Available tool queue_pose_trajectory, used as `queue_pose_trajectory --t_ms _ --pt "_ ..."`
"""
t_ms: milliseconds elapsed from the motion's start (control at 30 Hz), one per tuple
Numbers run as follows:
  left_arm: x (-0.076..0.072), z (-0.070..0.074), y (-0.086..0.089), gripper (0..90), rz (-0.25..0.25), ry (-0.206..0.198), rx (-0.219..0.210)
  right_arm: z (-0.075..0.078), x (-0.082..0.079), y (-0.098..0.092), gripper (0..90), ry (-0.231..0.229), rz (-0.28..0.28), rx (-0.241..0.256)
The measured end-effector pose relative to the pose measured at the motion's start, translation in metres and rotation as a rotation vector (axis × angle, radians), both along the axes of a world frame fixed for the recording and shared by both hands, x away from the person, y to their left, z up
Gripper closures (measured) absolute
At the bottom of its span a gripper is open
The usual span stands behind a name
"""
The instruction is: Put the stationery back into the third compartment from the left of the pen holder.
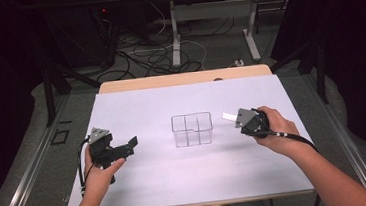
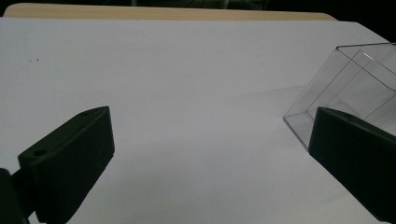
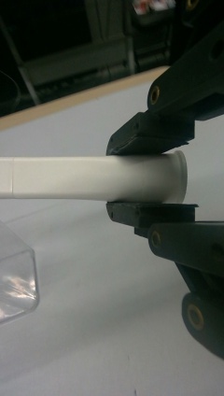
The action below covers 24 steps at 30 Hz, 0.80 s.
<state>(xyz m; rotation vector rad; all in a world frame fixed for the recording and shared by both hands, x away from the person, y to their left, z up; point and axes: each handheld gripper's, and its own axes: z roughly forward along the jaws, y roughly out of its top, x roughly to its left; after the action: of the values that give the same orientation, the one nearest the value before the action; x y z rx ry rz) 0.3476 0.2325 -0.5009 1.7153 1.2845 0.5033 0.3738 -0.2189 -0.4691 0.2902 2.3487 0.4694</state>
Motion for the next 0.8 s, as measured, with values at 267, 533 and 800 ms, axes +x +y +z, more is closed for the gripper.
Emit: queue_pose_trajectory --t_ms 267,533,800 --pt "-0.002 0.008 -0.007 0.4 -0.052 -0.013 -0.002 0.006 -0.012 0.014 67.1 -0.282 0.209 -0.17" --pt "-0.002 0.02 -0.017 1.2 -0.117 -0.01 -0.014 0.01 -0.029 0.033 67.0 -0.482 0.413 -0.374" --pt "-0.002 0.032 -0.033 11.6 -0.195 -0.021 0.012 0.009 -0.041 0.055 67.0 -0.595 0.597 -0.556"
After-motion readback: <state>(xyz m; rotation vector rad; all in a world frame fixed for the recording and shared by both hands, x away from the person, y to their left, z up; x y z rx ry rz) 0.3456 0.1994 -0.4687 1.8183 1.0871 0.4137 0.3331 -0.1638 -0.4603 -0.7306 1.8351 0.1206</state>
